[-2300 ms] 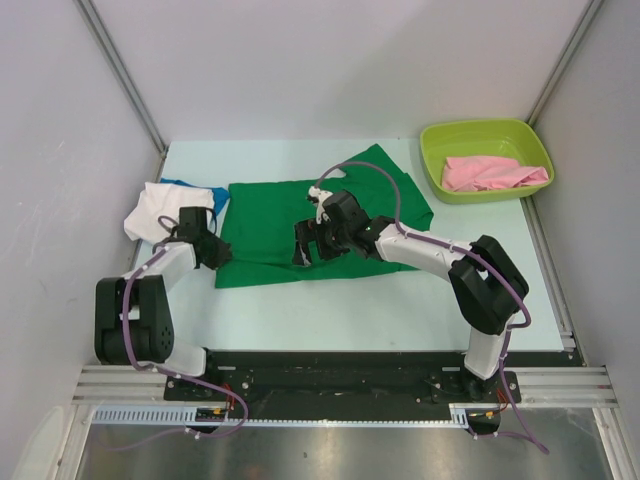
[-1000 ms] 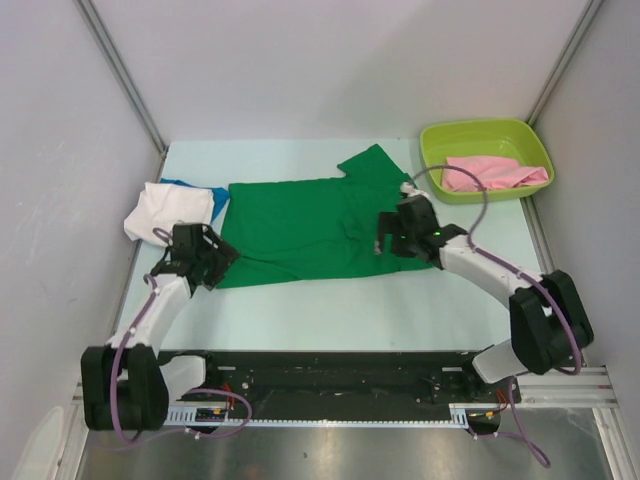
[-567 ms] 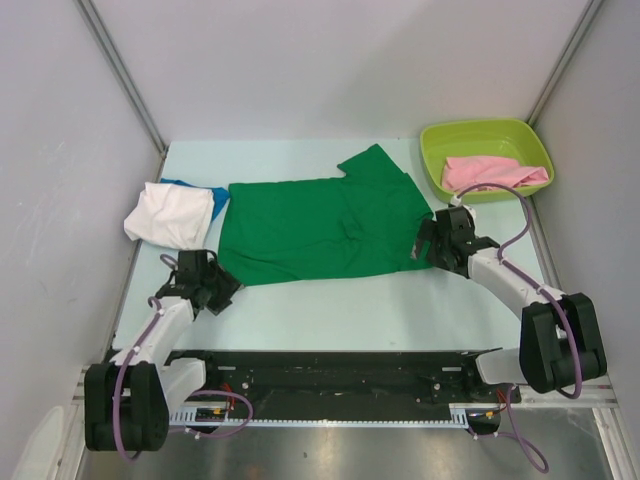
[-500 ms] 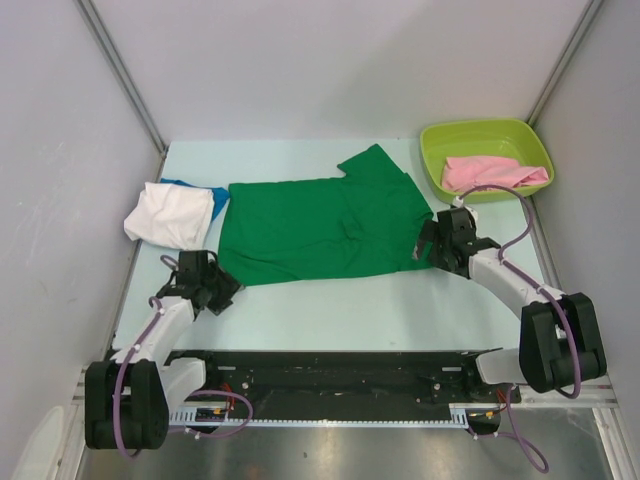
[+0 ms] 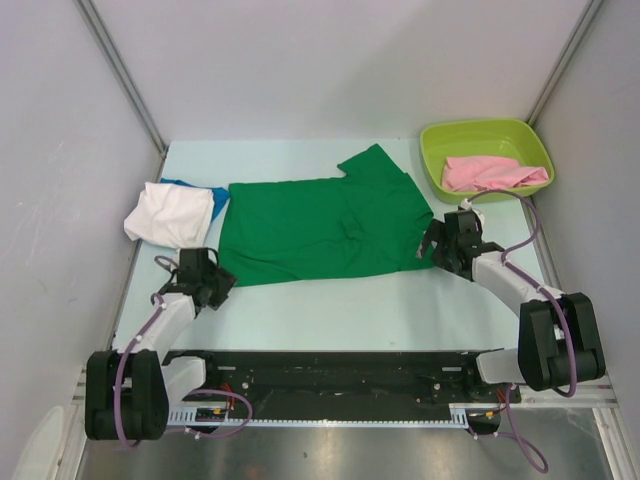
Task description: Fold and stack the t-shirts
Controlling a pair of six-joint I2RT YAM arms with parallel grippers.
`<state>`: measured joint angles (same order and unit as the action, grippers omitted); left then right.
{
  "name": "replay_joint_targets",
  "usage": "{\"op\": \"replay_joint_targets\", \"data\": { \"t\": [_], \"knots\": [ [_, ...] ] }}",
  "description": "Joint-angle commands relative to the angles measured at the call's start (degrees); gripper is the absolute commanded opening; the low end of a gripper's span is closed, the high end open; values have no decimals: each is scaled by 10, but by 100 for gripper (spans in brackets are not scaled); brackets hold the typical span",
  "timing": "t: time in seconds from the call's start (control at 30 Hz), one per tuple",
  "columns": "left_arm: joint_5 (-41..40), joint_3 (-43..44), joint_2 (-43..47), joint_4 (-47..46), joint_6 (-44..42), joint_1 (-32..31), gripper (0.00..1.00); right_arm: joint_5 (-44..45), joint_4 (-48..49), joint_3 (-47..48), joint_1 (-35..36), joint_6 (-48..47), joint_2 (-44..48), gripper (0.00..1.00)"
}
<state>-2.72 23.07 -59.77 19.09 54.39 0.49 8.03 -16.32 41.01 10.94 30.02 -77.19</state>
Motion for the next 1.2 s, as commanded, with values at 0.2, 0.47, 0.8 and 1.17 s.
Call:
{"op": "replay_joint_targets", "data": {
  "t": [0.2,0.47,0.8,1.17],
  "knots": [
    [-46,-6,-75,-60,33,0,54,-26,45,-24,-25,12,14,100],
    [-42,-12,-87,-78,33,-1,0,-42,44,-32,-37,14,20,100],
    [-47,-10,-75,-71,20,0,0,-62,95,-63,-51,66,-6,100],
    [-42,-11,-62,-65,12,-1,1,-66,151,-79,-79,91,-48,72]
  ]
}}
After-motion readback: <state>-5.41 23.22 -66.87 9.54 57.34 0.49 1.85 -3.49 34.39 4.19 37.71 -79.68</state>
